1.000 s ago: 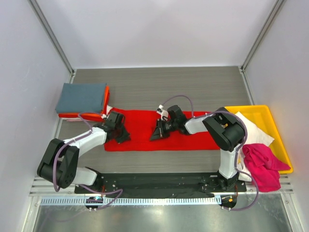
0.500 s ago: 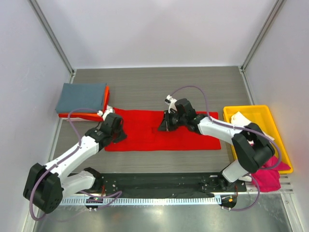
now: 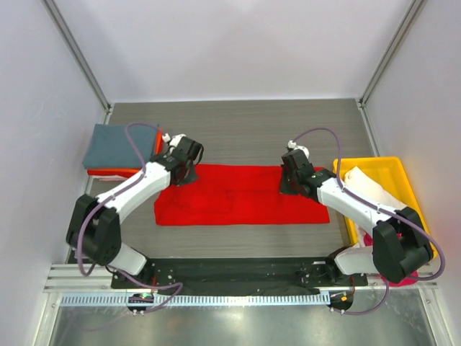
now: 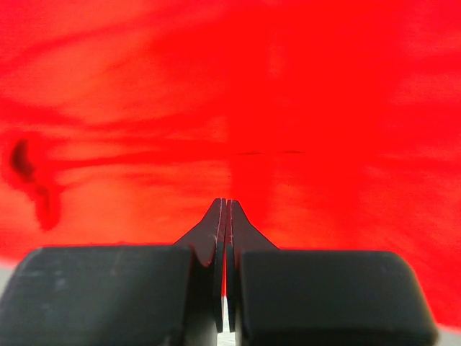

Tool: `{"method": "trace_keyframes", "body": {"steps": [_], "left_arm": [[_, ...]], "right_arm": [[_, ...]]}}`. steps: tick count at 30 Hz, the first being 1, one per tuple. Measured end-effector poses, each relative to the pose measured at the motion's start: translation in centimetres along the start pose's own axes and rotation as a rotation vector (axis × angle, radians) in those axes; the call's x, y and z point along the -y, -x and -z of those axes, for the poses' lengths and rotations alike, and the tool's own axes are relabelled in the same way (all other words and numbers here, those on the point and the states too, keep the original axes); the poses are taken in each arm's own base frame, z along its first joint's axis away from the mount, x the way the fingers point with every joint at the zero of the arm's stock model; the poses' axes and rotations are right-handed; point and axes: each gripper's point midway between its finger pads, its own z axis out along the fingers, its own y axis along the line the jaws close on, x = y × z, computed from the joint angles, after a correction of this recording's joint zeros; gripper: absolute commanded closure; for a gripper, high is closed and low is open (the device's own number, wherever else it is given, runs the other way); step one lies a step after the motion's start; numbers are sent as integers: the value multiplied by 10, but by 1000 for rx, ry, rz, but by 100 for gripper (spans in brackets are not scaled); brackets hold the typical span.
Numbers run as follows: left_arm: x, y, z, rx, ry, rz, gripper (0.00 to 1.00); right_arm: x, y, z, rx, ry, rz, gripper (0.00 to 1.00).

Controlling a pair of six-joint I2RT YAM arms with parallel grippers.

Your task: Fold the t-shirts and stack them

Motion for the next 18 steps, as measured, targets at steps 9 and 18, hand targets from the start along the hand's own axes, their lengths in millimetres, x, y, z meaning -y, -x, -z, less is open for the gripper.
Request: {"method": "trace_keyframes", "body": {"steps": [9, 18], "left_arm": [[5, 12, -48, -59, 112, -58, 100], [-6, 35, -97, -99, 174, -12, 100]], "right_arm": [[57, -22, 13, -9, -276, -102, 99], [75, -37, 26, 1, -317, -177, 99]]}}
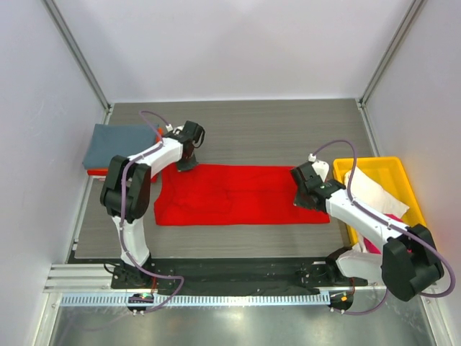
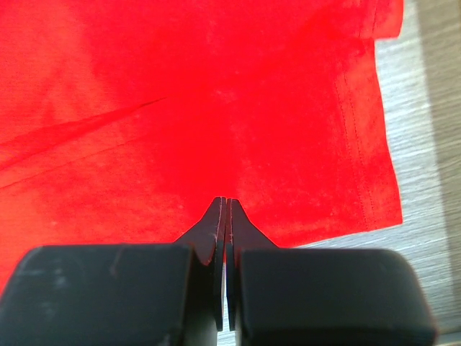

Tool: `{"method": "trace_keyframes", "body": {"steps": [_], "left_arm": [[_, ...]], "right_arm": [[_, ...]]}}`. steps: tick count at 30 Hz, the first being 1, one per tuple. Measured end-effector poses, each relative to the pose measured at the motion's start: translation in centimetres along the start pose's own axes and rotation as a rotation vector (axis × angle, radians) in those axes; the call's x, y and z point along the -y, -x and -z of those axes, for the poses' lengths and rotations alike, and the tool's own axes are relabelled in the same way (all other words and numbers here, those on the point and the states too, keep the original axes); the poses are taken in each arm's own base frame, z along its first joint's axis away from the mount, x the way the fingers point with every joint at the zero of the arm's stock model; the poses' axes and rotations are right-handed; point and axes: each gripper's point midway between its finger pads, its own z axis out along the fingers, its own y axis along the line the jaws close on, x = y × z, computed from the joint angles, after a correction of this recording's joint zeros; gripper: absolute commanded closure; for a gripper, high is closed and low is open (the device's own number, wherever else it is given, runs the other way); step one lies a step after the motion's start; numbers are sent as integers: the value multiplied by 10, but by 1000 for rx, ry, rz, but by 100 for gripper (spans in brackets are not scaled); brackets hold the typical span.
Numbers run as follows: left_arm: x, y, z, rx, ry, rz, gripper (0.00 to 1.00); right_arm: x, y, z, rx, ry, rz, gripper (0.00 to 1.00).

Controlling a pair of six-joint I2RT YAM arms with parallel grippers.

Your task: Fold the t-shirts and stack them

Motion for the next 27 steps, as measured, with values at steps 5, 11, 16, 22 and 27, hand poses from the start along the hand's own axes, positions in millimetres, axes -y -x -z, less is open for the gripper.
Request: {"method": "trace_keyframes", "body": {"steps": [5, 11, 16, 22, 27], "left_arm": [[1, -6, -20, -42, 21, -12, 100], [14, 5, -26, -53, 19, -37, 100], [35, 25, -36, -50, 1, -50, 100], [57, 44, -44, -49, -29, -58, 100], [88, 63, -52, -59, -95, -54, 100]], "right_arm": [[9, -23, -17, -59, -47, 1, 99], [15, -41, -27, -103, -69, -12, 99], [9, -41, -27, -102, -38, -31, 99], [-9, -45, -27, -104, 7, 4, 99], [-56, -67, -16, -104, 99, 91, 99]]}}
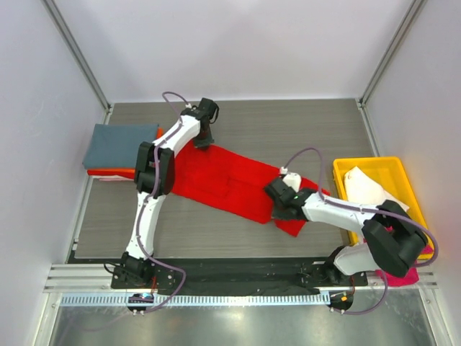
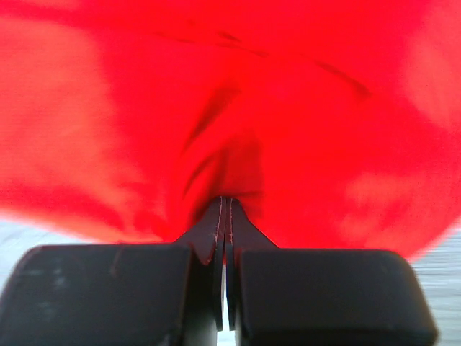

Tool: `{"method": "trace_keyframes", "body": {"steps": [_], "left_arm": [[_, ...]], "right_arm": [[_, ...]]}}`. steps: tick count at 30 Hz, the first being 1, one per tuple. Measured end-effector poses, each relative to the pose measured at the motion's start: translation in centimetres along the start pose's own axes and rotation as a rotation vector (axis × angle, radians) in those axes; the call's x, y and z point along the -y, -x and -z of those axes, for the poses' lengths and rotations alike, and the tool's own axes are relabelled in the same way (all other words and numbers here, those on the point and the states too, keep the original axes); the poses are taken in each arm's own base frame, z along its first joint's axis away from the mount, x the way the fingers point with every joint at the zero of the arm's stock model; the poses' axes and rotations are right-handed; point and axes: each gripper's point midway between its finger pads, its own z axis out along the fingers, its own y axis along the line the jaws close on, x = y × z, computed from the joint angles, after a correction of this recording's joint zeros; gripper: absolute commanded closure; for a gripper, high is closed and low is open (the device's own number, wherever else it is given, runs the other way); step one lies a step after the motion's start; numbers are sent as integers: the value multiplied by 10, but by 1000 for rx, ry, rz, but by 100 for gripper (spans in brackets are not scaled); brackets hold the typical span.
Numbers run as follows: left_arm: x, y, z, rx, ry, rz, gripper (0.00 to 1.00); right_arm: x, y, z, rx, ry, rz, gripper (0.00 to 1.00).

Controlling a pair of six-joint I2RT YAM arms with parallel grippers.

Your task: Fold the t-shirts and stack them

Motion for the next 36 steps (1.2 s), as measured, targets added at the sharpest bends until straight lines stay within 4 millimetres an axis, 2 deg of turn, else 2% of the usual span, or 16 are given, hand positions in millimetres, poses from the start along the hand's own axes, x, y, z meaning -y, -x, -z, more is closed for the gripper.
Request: {"method": "trace_keyframes", "body": {"steps": [5, 6, 10, 13, 14, 15, 18, 20, 22, 24, 26, 28, 32, 35, 36], "left_arm": [[47, 26, -10, 26, -112, 5, 100], [56, 28, -11, 32, -138, 10, 100], [99, 27, -10, 33, -271, 36, 100], [135, 23, -7, 16, -407, 82, 100], [147, 22, -6, 11, -451, 97, 100], [155, 21, -6, 8, -483, 106, 100], [178, 21, -5, 0, -576, 142, 100], [190, 22, -5, 6, -627, 165, 100], [199, 25, -6, 16, -667, 184, 100], [208, 29, -7, 24, -713, 202, 100], [218, 32, -7, 27, -769, 209, 98], [225, 32, -4, 23, -815, 204, 93], [222, 25, 4, 13, -836, 176, 85], [210, 22, 28, 12, -821, 131, 69], [207, 23, 39, 17, -820, 118, 57]], "right_arm": [[-77, -33, 9, -32, 169, 80, 99], [-98, -42, 13, -48, 221, 96, 99], [-159, -77, 28, -129, 396, 158, 99], [-183, -100, 42, -207, 497, 204, 98], [-187, -102, 47, -219, 519, 219, 96], [-190, -100, 52, -215, 535, 225, 88], [-199, -77, 71, -163, 596, 228, 75], [-200, -51, 88, -110, 647, 209, 73], [-196, -13, 105, -47, 696, 160, 72], [-184, 28, 111, 24, 711, 95, 71], [-163, 70, 108, 95, 691, 32, 69], [-142, 98, 99, 140, 651, -9, 67], [-104, 129, 80, 167, 587, -61, 65], [-81, 148, 68, 179, 558, -105, 65], [-76, 153, 64, 183, 553, -117, 64]]}}
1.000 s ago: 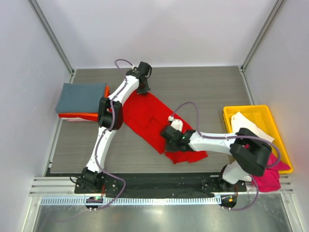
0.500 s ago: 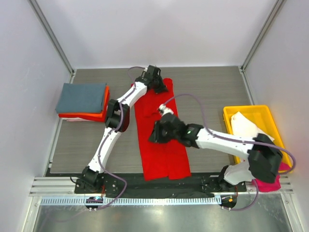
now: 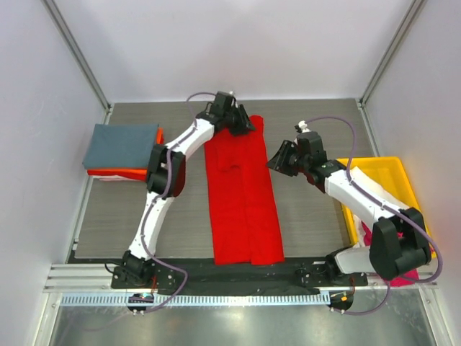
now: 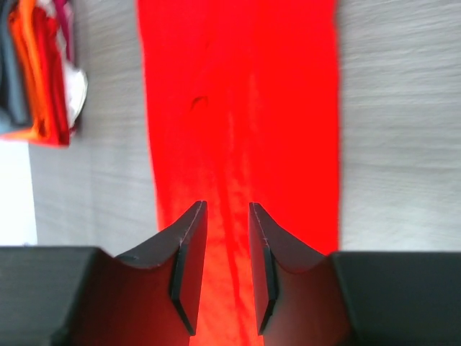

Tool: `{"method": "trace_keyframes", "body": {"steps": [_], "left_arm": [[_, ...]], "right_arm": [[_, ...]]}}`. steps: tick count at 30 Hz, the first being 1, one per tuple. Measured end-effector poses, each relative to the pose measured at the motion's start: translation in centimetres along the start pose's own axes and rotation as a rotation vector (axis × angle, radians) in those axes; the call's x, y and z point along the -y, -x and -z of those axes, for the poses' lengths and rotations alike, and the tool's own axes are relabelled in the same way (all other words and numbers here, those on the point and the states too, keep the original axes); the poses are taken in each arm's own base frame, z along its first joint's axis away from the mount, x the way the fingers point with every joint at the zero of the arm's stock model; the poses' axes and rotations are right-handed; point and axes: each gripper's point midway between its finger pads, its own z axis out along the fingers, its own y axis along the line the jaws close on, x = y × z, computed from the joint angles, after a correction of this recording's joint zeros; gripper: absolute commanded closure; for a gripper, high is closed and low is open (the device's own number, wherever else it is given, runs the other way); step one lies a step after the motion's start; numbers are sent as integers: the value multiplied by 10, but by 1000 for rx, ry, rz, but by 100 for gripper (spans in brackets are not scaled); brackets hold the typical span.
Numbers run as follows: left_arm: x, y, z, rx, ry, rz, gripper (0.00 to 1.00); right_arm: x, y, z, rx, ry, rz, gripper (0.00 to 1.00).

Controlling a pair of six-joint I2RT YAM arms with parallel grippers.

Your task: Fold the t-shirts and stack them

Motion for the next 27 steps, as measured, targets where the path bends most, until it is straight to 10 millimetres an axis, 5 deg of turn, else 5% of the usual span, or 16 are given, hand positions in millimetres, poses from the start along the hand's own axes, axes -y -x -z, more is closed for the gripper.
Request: {"method": "trace_keyframes", "body": {"steps": [4, 8, 12, 15, 21, 27], "left_arm": [[51, 16, 81, 56, -33, -92, 35], [103, 26, 188, 202, -99, -197, 25], [116, 14, 267, 320, -127, -254, 21], [87, -12, 285, 331, -77, -253, 20], [-8, -99, 290, 210, 73, -189, 15], [-31, -135, 312, 209, 69, -152, 16]], "right_arm": [[26, 8, -15, -13, -30, -38, 48], [47, 10, -29, -43, -46, -70, 11], [59, 21, -48, -60, -47, -97, 11], [60, 33, -68, -72, -26, -106, 18], [59, 44, -103, -96, 9, -111, 21], [60, 61, -138, -88, 38, -105, 25]]}}
